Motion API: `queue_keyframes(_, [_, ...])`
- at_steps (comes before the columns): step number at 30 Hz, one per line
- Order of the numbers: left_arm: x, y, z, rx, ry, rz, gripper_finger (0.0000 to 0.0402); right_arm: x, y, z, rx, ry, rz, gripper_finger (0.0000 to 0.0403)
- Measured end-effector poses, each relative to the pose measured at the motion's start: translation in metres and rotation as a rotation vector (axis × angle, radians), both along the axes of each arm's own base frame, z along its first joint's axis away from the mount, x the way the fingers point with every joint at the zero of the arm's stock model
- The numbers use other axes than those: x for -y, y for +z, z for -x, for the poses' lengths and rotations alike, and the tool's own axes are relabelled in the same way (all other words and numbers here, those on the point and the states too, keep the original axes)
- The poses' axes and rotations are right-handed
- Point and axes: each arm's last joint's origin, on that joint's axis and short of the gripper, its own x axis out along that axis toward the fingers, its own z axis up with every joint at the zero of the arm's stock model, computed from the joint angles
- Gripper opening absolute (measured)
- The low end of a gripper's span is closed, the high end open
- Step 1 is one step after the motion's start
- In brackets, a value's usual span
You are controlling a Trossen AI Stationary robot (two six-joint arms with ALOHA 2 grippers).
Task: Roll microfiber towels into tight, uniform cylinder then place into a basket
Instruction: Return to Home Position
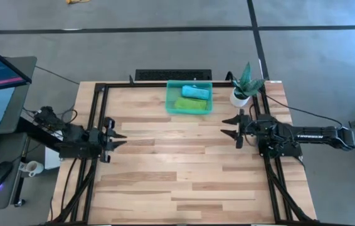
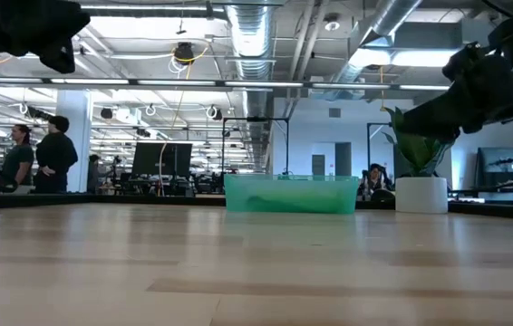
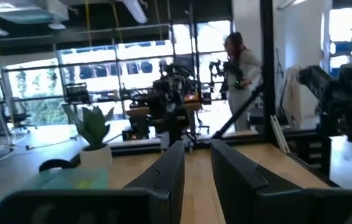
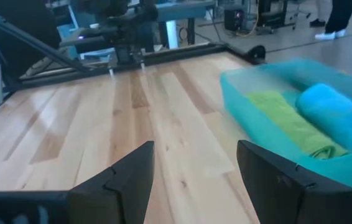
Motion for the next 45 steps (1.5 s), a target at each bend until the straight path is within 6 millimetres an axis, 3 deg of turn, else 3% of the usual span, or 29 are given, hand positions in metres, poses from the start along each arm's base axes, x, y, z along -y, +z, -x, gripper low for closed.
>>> queue_keyframes(10, [-0.001,-0.014,0.0,-0.075,0.02,-0.059,0.007,-0.001,-0.012,0.003,-0.126,0.004,-0.03,0.0249])
queue_keyframes(24, [-0.006,-0.02,-0.003,-0.129,0.064,0.073,0.007,-0.001,-0.02,0.004,-0.193,-0.02,-0.112,0.0249])
queue_keyframes(29, [-0.007,-0.021,-0.003,-0.128,0.067,0.115,0.007,-0.001,-0.02,0.004,-0.19,-0.025,-0.129,0.0249])
queue_keyframes(45, [-0.007,-0.021,-0.003,-0.132,0.09,0.009,0.007,-0.001,-0.007,0.0,-0.051,-0.021,-0.116,0.0249])
